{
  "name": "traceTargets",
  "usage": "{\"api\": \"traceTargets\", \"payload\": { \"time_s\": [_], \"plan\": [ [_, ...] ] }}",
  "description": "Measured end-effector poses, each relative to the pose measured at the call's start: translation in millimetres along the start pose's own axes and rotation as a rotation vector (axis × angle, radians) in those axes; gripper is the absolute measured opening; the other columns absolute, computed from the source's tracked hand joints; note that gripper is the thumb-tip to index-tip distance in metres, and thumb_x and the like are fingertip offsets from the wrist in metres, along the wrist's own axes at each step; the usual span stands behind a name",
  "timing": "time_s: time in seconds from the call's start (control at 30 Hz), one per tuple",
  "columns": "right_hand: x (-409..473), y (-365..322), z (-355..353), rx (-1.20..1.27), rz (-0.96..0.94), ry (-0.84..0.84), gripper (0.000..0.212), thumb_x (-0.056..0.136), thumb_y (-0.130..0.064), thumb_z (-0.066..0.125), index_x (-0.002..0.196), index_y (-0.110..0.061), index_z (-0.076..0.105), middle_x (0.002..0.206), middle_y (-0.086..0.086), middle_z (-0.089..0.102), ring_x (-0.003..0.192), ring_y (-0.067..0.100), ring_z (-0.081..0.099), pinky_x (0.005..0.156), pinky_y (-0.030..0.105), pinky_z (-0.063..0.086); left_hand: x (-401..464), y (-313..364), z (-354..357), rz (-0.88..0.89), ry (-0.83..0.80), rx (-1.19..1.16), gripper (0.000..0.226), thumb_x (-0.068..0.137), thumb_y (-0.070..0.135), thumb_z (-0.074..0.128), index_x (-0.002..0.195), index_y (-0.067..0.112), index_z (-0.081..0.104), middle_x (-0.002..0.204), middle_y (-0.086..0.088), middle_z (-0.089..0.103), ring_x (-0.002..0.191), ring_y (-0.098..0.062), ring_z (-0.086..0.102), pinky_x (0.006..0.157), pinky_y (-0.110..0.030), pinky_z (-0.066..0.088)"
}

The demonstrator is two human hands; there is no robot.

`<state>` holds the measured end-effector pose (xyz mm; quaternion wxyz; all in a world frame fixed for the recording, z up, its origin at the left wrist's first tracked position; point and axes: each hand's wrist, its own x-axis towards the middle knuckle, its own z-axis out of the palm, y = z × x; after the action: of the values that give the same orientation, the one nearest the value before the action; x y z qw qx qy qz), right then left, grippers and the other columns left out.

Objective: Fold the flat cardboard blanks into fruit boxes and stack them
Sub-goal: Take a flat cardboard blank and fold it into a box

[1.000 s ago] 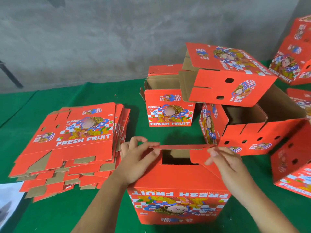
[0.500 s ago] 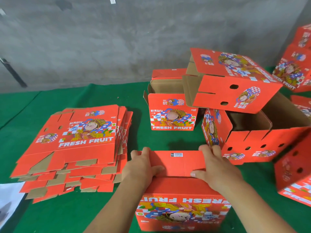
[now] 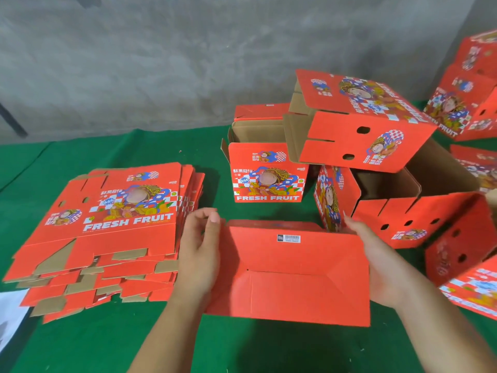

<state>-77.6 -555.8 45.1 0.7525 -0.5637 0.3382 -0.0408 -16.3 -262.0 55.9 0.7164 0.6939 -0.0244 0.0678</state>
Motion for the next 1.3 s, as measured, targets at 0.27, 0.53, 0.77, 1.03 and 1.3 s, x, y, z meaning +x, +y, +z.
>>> {"api": "traceTargets", "payload": {
  "time_s": [0.27,0.53,0.77,1.03,1.3],
  "plan": [
    [-52.8,5.3,16.5,-0.213,-0.113,-0.211,0.067,0.074,-0.039,0.074,0.133,-0.065,0.053,0.148,-0.017,0.053,0.134,0.013,0.053,0.117,0.052,0.037,3.4,-1.5,-29.7,-0.617,-0.003,-0.344,0.045,0.088,0.035,0.070,0.132,0.026,0.068,0.125,-0.013,0.072,0.090,-0.022,0.075,0.080,-0.036,0.061],
    [-44.7,23.5,0.5,-0.448,-0.243,-0.336,0.092,0.093,0.002,0.063,0.146,-0.065,0.029,0.131,-0.030,0.064,0.117,-0.003,0.064,0.093,0.025,0.055,-14.9,-30.9,-44.2,-0.413,-0.158,-0.135,0.074,0.075,0.023,0.089,0.136,0.022,0.047,0.086,-0.002,0.077,0.063,-0.017,0.071,0.050,-0.031,0.057],
    [-45.8,55.5,-37.9,-0.365,-0.242,-0.051,0.052,0.088,0.004,0.068,0.121,-0.035,0.054,0.105,-0.005,0.075,0.089,0.008,0.074,0.074,0.024,0.056,-27.4,-48.1,-20.9,-0.248,-0.414,0.057,0.074,0.079,0.046,0.082,0.143,0.045,0.045,0.132,-0.001,0.066,0.121,-0.018,0.065,0.098,-0.047,0.054],
    [-36.2,101.9,-142.1,-0.179,-0.090,0.473,0.063,0.092,0.001,0.066,0.144,-0.022,0.039,0.125,0.012,0.056,0.104,0.035,0.064,0.084,0.052,0.057,-41.5,-48.5,58.9,-0.780,-0.758,0.146,0.076,0.059,0.094,0.059,0.127,0.063,0.049,0.122,0.028,0.060,0.118,-0.021,0.063,0.107,-0.054,0.046],
    [-53.8,193.7,-38.6,-0.304,0.053,-0.040,0.064,0.084,-0.030,0.071,0.124,-0.058,0.029,0.109,-0.008,0.060,0.068,0.008,0.057,0.056,0.032,0.052,-82.8,-27.7,166.5,-0.672,-0.815,0.554,0.075,0.065,0.075,0.062,0.131,0.055,0.032,0.093,0.010,0.068,0.071,-0.020,0.075,0.070,-0.031,0.060]
  ]
}}
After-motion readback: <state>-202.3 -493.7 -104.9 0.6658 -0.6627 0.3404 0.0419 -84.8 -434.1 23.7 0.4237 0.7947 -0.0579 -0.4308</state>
